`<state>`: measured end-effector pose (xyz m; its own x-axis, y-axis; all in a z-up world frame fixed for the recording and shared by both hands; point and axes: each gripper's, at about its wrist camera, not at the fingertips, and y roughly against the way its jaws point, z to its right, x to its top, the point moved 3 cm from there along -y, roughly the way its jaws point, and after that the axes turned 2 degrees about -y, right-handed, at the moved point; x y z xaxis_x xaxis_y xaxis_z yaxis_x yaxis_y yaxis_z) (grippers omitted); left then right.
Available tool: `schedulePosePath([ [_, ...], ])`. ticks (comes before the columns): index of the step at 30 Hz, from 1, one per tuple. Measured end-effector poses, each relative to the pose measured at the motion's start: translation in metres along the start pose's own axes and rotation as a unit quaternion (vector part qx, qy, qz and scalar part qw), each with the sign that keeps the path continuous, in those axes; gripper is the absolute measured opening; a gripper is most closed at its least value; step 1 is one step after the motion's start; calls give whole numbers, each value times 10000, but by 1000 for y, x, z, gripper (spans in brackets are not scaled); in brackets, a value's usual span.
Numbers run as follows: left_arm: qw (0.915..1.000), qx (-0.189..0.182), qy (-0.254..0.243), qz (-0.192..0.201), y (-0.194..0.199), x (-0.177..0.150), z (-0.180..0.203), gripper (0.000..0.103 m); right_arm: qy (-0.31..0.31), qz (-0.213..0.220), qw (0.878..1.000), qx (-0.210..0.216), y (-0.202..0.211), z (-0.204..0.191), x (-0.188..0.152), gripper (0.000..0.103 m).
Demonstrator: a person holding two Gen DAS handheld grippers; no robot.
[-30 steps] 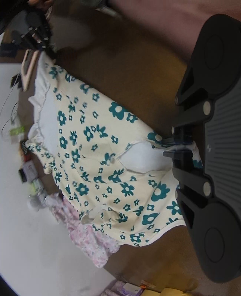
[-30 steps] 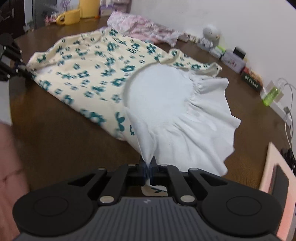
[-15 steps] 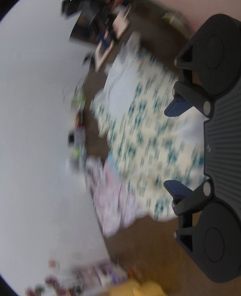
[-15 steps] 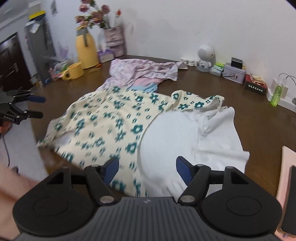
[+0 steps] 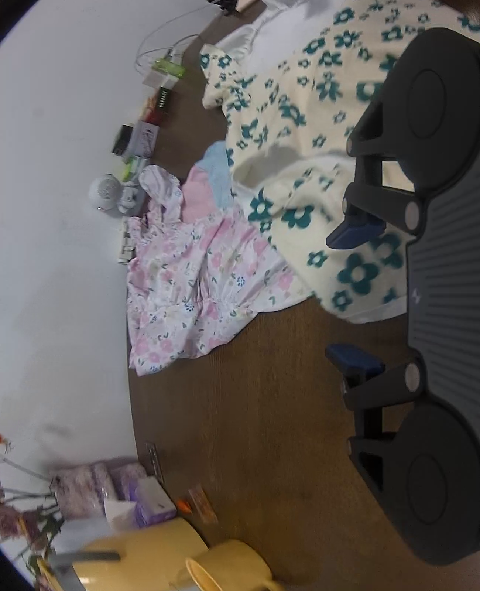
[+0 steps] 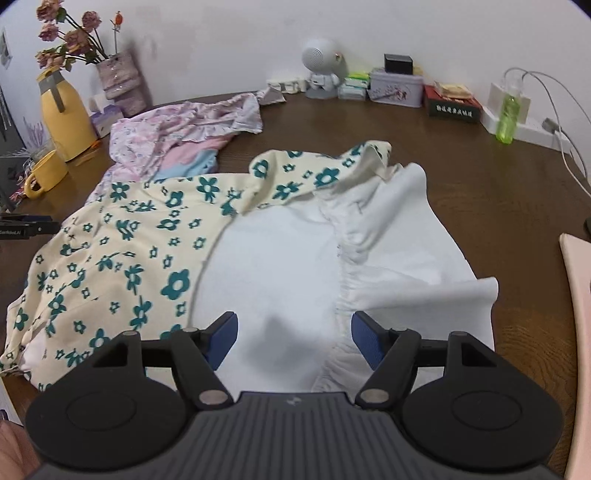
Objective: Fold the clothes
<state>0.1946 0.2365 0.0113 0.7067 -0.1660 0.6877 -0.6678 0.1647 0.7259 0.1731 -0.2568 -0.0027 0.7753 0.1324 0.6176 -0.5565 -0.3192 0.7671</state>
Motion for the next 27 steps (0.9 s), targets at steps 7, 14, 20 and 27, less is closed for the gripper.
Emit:
schedulePosePath([
  [7, 9986, -374, -301, -238, -29, 4, 2, 27, -51, -78, 10000, 1, -16, 4, 3, 69],
  [14, 9986, -109, -465, -205, -32, 4, 14, 3, 81, -144, 9999, 41, -29, 3, 4, 70],
  [20, 9990, 320, -212, -241, -33, 4, 4, 3, 323, -185, 9991, 204, -32, -5, -4, 69],
  [27, 9987, 471, 79, 168, -4, 16, 16, 38, 495, 80, 9980, 376, -15, -11, 3, 70],
])
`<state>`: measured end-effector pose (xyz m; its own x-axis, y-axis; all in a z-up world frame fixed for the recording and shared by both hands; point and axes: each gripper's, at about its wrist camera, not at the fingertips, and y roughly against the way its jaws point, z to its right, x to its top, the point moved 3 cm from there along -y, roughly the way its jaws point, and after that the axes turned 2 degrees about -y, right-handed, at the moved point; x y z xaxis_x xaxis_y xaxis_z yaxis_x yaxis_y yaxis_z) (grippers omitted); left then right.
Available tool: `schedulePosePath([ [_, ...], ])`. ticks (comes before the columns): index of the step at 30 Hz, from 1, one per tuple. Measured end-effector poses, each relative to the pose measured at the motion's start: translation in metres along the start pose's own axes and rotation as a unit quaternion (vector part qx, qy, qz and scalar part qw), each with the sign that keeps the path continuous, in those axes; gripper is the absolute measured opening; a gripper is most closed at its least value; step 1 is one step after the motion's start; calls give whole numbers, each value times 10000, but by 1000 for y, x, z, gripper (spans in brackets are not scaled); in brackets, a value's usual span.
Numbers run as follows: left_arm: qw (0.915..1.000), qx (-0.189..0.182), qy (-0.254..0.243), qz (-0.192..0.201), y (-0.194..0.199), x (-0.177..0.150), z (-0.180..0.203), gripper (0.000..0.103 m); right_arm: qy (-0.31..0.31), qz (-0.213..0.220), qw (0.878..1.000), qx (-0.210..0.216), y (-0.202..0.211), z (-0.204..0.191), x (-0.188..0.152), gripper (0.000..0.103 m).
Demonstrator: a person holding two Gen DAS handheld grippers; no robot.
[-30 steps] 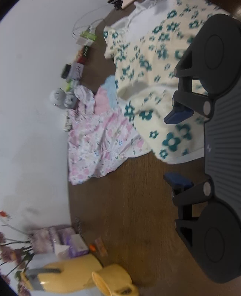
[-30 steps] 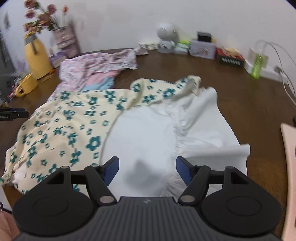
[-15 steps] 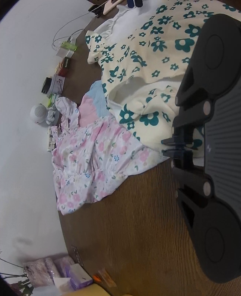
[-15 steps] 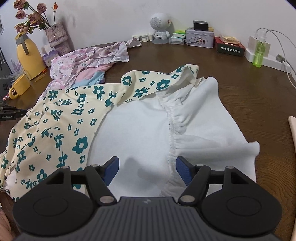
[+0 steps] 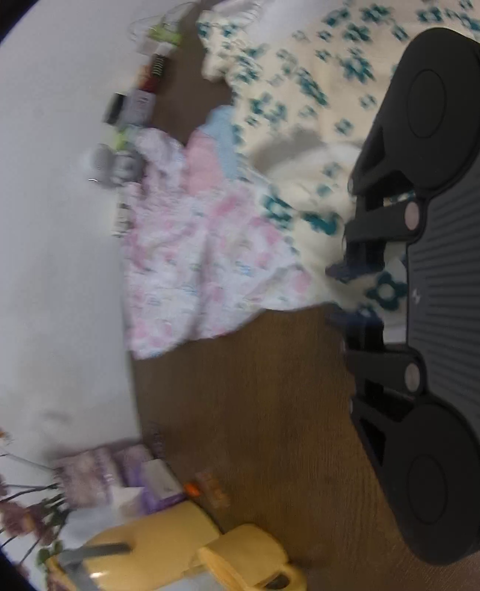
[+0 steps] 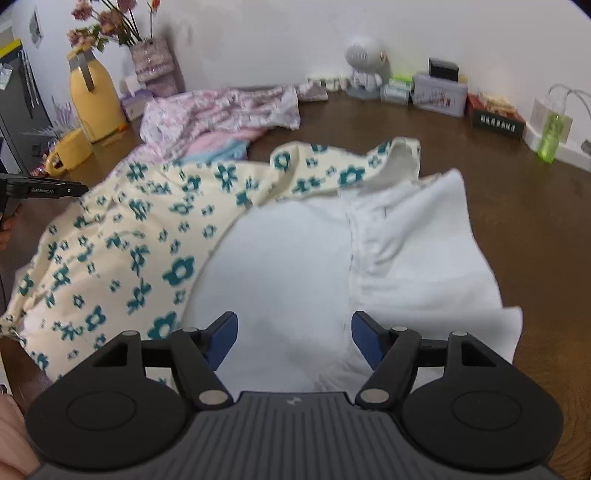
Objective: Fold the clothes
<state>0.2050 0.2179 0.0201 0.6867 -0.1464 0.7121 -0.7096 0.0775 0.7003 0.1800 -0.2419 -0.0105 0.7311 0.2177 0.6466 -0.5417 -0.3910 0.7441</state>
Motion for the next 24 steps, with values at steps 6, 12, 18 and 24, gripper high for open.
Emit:
schedulePosePath([
  [6, 9960, -609, 6, 650, 38, 23, 40, 84, 344, 502, 9979, -210, 17, -2, 42, 92],
  [12, 9914, -1237, 340, 247, 18, 35, 71, 86, 399, 346, 9977, 418, 8, -12, 93, 102],
  [18, 9893, -1258, 629, -386, -26, 42, 88, 73, -271, -701, 9929, 927, -66, -8, 121, 66],
  [24, 9805, -1293, 1188, -881, -71, 43, 85, 55, -1129, -1039, 9815, 1144, -124, 2, 122, 51],
])
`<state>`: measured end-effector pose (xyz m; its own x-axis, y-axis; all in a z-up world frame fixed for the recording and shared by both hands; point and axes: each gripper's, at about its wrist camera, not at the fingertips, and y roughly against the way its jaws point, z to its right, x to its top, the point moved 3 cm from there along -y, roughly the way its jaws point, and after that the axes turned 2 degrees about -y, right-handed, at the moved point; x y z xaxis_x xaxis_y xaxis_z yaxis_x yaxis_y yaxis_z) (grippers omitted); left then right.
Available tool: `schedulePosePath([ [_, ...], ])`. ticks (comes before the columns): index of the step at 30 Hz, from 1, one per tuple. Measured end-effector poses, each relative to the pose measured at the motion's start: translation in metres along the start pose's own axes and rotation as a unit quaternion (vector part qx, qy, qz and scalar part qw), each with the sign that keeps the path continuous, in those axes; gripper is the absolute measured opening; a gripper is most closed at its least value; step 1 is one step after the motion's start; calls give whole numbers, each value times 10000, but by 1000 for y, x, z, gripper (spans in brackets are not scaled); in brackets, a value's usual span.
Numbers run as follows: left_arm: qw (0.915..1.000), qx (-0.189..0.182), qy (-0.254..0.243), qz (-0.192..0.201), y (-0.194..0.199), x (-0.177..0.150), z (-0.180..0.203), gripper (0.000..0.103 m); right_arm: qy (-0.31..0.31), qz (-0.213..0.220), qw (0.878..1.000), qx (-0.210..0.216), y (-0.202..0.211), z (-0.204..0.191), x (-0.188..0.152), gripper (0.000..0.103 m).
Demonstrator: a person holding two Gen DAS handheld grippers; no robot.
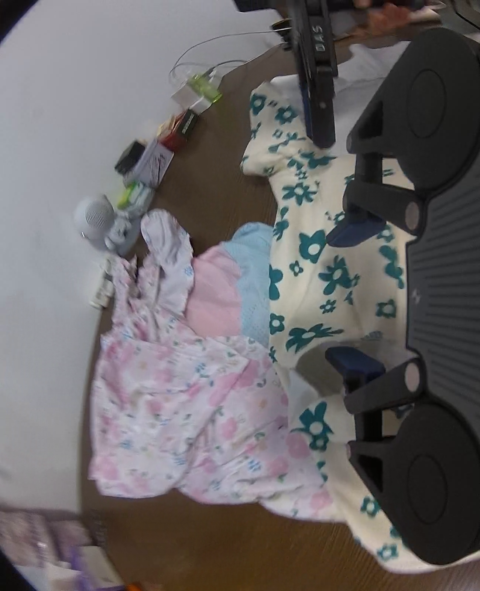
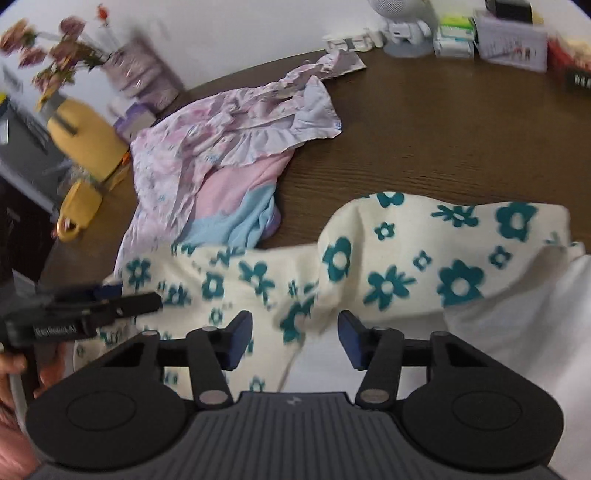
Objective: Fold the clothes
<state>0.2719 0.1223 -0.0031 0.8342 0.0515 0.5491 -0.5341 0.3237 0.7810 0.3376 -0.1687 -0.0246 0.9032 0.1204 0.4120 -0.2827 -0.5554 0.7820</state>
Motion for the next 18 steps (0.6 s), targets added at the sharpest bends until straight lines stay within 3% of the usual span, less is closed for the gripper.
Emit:
schedulePosePath([
  [2, 9999, -4, 163, -48, -10, 4, -5, 50, -113, 99, 9998, 94, -5, 2, 5, 44],
  [6, 9991, -6, 426, 56, -15, 11, -13, 43, -212, 133, 9997, 43, -12, 5, 12, 41],
  [11, 9966, -74, 802, 194, -21, 15, -25, 4, -548, 253, 9980, 183, -16, 20, 15, 9],
  [18, 9881, -694, 1112, 806, -6, 14, -42, 1, -703, 876, 9914, 668, 7, 33, 13, 6],
])
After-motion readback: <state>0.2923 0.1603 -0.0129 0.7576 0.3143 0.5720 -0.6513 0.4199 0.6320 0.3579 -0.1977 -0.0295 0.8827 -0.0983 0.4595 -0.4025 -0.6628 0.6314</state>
